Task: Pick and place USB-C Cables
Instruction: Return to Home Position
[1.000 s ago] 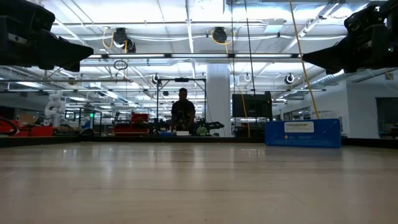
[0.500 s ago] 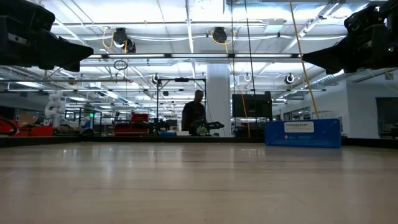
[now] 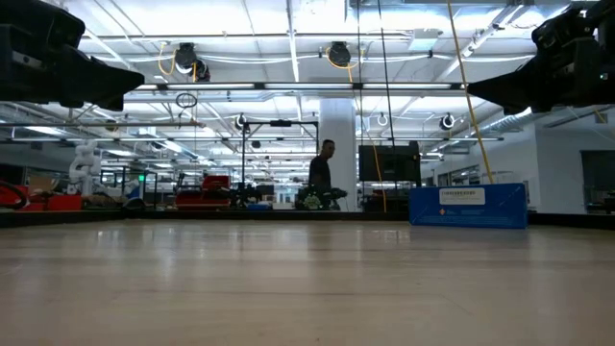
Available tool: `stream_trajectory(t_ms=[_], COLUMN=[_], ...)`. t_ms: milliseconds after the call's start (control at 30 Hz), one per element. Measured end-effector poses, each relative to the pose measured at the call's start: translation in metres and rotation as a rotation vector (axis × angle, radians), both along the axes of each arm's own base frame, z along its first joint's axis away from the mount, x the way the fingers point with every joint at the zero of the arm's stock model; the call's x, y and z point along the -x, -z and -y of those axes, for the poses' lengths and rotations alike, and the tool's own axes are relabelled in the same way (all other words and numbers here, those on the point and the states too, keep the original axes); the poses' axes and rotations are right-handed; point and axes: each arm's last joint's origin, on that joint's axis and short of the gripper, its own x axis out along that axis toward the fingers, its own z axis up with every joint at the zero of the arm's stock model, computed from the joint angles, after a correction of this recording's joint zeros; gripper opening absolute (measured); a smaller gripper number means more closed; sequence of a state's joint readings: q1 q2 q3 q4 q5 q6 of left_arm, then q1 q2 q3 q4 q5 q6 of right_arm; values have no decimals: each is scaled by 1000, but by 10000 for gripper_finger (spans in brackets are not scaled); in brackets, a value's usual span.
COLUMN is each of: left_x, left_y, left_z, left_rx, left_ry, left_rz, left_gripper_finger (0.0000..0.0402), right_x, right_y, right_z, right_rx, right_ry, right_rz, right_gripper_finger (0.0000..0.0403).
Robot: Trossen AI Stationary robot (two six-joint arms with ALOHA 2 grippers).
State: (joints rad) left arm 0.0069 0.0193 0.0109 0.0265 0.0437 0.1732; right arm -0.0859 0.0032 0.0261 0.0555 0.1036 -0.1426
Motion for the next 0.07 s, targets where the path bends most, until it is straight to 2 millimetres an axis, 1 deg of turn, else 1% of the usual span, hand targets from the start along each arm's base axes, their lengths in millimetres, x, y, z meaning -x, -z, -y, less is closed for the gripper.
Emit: stream_trajectory(t_ms=[67], left_x=[0], left_y=[0], left_z=[0], left_rx=[-2], left_ry=[0], left_rz=[0], left_gripper_finger=[21], right_x=[0], right_y=[0], right_z=[0], right_rx=[0], right_ry=[0], right_rz=[0], right_gripper_finger=[0])
